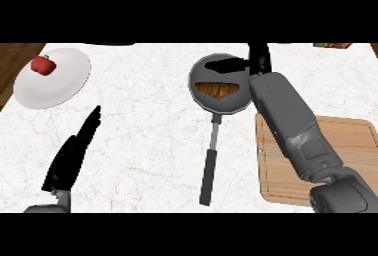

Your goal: Pick the croissant from the cutting board and place it in the pan

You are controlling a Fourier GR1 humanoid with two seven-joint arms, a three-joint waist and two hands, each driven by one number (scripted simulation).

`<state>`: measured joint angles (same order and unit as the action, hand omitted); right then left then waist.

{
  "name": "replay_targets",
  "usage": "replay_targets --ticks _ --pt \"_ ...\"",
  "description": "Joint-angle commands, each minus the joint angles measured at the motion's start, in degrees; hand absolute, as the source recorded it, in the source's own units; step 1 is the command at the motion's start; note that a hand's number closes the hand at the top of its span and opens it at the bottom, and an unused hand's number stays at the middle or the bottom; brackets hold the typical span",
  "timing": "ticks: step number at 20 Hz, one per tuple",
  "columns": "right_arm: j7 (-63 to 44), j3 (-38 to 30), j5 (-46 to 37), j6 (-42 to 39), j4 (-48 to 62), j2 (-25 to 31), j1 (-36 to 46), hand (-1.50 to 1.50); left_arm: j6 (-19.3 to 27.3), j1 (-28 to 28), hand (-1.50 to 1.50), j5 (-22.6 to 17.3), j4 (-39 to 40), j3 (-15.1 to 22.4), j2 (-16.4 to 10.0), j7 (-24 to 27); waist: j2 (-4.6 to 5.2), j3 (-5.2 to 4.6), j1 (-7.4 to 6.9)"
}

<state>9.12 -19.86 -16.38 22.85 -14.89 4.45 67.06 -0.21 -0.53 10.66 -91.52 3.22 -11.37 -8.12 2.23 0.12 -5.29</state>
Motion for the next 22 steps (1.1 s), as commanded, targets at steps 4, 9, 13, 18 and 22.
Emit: replay_targets --ticks 4,9,13,18,22 --pt "5.5 -6.5 5.1 -1.4 0.2 8.6 -2.7 -1.50 -0.4 1.1 0.00 -0.1 0.7 -1.0 -0.8 1.1 -0.30 0.00 1.17" --pt "12.5 -6.7 4.9 -8.8 1.2 16.0 -8.2 -1.50 0.6 3.0 0.00 0.6 -2.5 0.0 0.4 -0.6 -0.79 0.05 1.94" --pt "14.4 -6.6 4.8 -13.3 2.1 20.9 -10.1 -1.50 -1.3 2.6 0.00 -1.4 -1.6 -3.4 -2.2 -1.1 -1.16 0.01 2.61" --pt "17.1 -7.5 5.4 -18.0 3.5 25.3 -11.7 -1.50 -0.5 4.1 0.00 0.2 -0.1 -1.7 -0.5 1.9 -1.02 0.03 2.44" --pt "18.1 -8.4 6.2 -24.6 4.4 31.8 -14.3 -1.50 -0.4 4.3 0.00 0.1 -3.3 -2.3 -1.0 -0.8 -1.08 0.09 2.49"
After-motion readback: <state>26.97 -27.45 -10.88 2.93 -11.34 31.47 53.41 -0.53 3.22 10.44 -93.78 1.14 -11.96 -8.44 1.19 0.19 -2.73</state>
